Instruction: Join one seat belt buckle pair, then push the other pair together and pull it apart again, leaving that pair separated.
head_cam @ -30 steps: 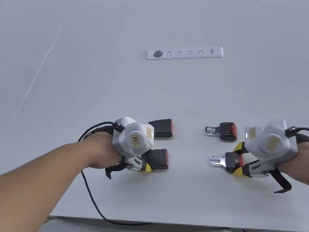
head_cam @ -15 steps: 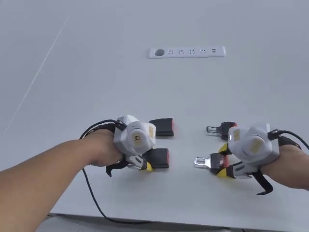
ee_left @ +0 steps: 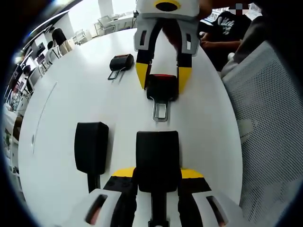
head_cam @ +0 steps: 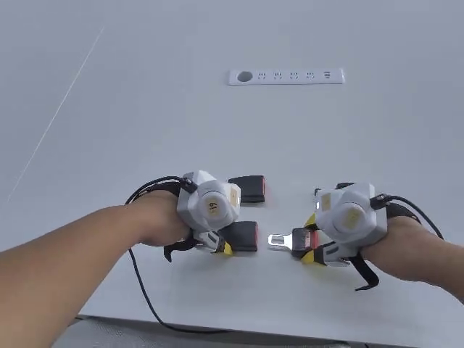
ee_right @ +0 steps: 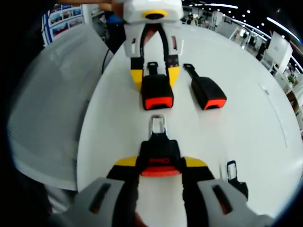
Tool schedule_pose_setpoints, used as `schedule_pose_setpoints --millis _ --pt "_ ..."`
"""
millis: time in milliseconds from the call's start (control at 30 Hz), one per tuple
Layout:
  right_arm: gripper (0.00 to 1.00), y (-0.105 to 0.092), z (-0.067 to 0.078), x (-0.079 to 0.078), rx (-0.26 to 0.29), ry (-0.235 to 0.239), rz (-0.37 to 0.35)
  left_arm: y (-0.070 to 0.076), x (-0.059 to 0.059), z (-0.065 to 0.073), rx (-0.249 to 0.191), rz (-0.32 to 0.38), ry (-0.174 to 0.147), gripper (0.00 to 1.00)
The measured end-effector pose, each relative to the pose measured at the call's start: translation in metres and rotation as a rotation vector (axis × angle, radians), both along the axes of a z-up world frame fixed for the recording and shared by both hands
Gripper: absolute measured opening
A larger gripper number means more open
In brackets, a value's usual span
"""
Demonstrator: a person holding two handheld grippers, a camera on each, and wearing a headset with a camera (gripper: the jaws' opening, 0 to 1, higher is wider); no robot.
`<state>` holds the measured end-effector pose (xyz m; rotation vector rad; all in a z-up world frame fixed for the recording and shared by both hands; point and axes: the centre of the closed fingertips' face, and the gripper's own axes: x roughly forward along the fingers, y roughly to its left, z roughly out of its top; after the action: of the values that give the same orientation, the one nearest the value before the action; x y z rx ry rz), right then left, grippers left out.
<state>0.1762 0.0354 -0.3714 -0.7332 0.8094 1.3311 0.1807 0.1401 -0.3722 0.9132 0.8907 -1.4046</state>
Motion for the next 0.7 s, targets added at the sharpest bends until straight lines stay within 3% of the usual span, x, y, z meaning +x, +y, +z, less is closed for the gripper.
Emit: schedule_pose_setpoints --millis 200,700 --pt "0.35 0.011 0.000 0.000 -0.004 -0.003 0.011 0.001 0.000 0.000 -0.001 -0.004 0.000 0.33" --pt "0.35 0.013 -0.001 0.003 -0.023 -0.014 0.025 0.001 0.001 -0.003 0.012 -0.019 0.001 0.33"
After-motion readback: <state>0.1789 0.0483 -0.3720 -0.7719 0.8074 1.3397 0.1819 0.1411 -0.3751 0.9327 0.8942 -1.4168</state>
